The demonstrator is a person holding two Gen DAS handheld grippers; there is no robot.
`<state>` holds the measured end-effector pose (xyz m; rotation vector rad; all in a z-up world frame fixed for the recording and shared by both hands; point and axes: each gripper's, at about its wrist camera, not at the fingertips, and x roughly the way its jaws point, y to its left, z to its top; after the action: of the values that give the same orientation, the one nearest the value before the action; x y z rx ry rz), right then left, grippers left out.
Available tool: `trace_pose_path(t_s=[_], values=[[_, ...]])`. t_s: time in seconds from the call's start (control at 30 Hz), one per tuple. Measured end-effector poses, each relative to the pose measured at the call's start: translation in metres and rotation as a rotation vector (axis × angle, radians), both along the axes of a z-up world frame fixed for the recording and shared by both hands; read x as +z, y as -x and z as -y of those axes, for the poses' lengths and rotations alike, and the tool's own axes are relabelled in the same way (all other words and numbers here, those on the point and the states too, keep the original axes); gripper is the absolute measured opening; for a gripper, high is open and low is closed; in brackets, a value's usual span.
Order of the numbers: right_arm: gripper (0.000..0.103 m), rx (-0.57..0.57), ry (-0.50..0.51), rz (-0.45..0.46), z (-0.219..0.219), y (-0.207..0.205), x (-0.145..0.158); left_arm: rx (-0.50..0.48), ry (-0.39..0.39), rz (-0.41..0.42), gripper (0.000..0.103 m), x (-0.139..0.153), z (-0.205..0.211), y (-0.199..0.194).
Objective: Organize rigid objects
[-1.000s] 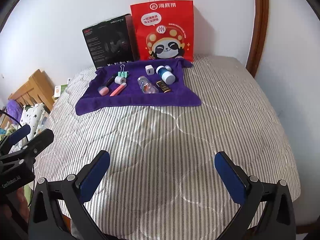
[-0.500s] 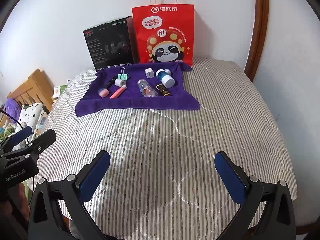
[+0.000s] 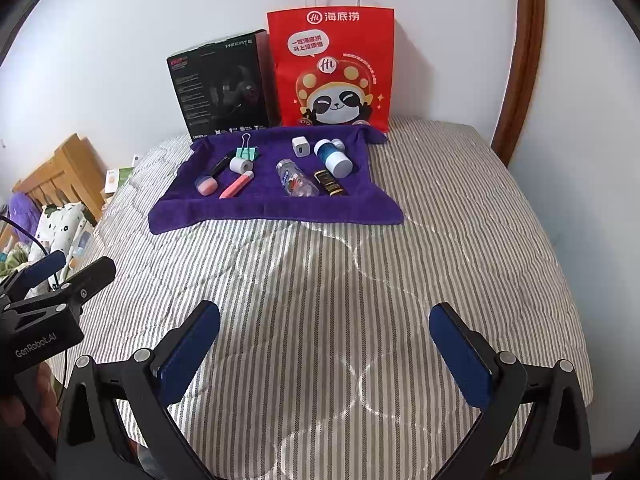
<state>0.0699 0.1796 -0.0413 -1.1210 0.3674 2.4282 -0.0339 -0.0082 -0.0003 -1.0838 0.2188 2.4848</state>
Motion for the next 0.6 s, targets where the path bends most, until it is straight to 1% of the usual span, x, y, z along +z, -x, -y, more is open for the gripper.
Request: trace_pose_path(t_s=[0.6], values=[[0.103,-0.007,-0.003,0.01,-0.007,0.01,0.0,-0.01,-0.001,0.009,0.103,-0.001,-0.004,0.012]])
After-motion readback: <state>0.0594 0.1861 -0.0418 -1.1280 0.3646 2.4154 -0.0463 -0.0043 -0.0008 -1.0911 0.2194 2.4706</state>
